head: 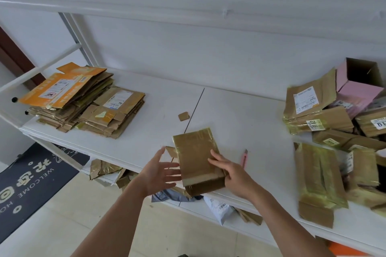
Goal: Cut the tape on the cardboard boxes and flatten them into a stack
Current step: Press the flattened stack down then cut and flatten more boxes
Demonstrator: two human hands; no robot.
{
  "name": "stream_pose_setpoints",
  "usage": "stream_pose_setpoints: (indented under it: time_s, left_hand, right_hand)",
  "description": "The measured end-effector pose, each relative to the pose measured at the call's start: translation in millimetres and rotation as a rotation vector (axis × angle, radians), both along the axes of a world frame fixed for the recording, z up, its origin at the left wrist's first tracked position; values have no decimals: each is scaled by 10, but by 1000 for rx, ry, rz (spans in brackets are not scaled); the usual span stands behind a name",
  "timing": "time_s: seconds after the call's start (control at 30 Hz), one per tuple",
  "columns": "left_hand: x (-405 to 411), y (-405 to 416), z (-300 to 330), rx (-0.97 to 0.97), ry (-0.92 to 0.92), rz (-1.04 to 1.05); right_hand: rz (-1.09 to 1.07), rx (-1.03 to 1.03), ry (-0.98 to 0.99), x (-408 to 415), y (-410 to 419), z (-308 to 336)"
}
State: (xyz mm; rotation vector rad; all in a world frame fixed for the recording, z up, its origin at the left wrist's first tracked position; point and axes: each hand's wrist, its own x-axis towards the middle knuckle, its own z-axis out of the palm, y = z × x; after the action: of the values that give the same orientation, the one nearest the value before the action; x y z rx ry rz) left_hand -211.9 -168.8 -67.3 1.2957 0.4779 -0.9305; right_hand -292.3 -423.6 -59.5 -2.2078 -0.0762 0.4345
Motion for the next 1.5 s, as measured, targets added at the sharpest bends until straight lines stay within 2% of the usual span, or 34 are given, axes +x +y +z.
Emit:
stream_pose_setpoints:
  time_s: [0.13,0.27,0.37,0.47,0.57,0.67,0.7,0.77,0.87,1.03,1.13,1.3,1.4,1.5]
  left_hand:
    - [16,-196,63,267,-143,-138]
    - [-25,-395,102,211,-155,-105]
    - [4,-400,86,213,-173,-76]
    - [0,-391,117,223,-265,-51]
    - [9,-427,228,77,-401,49]
    - [63,-389,380,-130,-338,271]
    - [79,-362,409,-150,-304,302]
    - [85,-323,413,-77,-281,192]
    - [26,-343,319,90,-324,-56]
    - [1,-454,282,156,-482,-165]
    - [22,-496,318,213,-503,-168]
    - [14,-490,309,205,-471,-176]
    - [1,-455,334,161,-453,-117]
    - [45,-379,374,64,-367,64]
  right_hand:
    - [-29,16,23,40,16,-33]
    - [-111,152,45,45,-24,-4]
    - [-345,314,-29,49,-12,20]
    - [-544,400,-5,140,-2,97]
    - [-623,572,-16,272,-61,198]
    - [-728,727,-9,368,-138,314]
    - [-740,697,15,380,-158,315]
    - [-705,582,90,365,-182,262]
    - [-646,490,169,312,-202,156]
    - [-592,427,152,302,-272,229]
    - [-581,303,119,321,-251,278]
    - [-617,-74,-22,423,-109,263]
    - [-583,-50,-39,405,-77,310]
    - [-460,84,9,383,-118,414]
